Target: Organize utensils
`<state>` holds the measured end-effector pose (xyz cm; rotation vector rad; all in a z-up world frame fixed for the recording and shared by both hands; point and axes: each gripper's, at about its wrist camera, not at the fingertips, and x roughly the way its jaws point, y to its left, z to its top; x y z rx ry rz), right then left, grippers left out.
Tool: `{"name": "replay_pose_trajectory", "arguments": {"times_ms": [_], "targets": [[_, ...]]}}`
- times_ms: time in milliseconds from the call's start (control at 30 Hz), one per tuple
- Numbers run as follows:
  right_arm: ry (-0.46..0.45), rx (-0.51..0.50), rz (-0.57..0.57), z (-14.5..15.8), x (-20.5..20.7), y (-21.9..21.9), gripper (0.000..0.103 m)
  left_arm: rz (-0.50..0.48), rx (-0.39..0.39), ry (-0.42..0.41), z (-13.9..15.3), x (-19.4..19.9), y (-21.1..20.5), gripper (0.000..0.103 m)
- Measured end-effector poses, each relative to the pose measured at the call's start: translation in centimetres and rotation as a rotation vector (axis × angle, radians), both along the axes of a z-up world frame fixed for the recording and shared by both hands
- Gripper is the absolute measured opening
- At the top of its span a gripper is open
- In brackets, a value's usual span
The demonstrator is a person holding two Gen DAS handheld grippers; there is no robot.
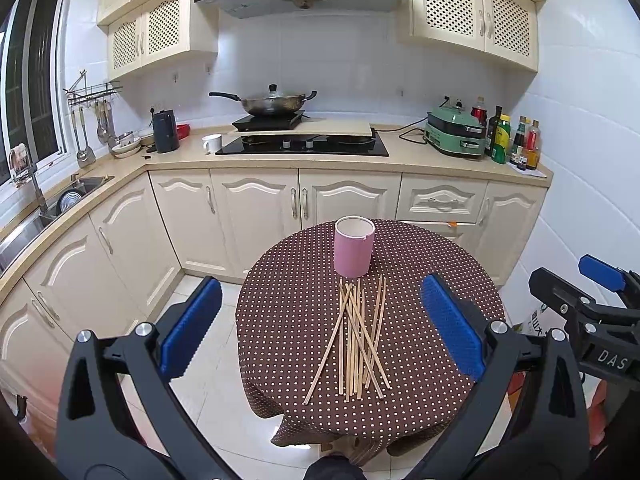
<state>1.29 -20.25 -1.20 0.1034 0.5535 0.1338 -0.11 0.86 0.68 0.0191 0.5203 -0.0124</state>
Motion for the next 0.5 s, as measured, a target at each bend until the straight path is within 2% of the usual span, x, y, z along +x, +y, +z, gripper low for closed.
{"name": "replay_pose_trajectory", "arguments": {"times_ms": [500], "targets": [[0.016,0.000,0.009,-0.66,-0.30,0.33,0.095,0.005,0.007,0.000,-0.61,-0.29,-0.17,0.098]]}}
